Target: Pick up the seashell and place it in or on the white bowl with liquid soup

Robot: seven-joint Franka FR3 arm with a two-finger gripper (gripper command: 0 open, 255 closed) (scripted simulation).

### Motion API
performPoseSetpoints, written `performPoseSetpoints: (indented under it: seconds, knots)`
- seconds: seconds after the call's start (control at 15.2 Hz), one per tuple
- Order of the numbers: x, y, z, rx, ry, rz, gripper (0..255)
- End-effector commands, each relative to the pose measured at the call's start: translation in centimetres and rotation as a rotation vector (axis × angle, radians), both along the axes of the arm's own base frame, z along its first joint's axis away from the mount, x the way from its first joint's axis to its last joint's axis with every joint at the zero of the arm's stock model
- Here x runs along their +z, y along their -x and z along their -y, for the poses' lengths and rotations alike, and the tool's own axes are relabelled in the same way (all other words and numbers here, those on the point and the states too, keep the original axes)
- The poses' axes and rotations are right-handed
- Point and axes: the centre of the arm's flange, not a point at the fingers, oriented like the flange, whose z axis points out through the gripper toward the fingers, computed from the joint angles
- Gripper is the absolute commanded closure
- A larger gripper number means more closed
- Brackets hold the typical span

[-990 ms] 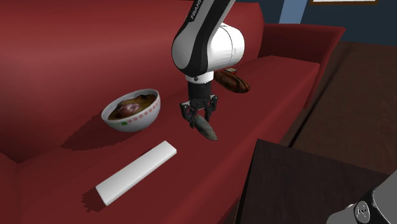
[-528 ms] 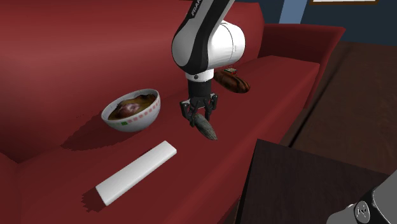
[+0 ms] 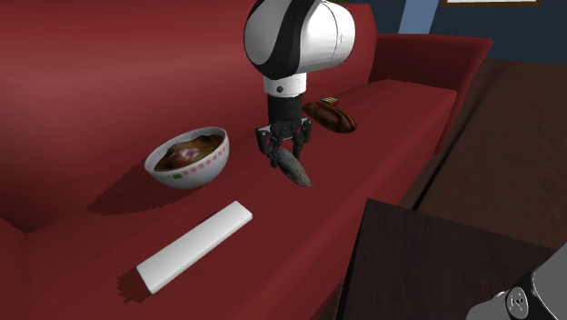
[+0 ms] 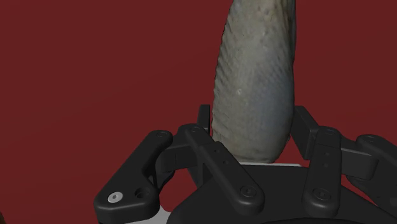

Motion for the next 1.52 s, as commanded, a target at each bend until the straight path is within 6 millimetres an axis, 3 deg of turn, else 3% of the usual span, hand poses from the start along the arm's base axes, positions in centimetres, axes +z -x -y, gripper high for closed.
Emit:
performPoseSetpoints:
  seconds: [0.0,1.45]
  knots:
    - [1.1,0.0,0.0,0.000,0.000,-0.001,255]
    - [12.7,0.0,0.0,0.000,0.000,-0.001,255]
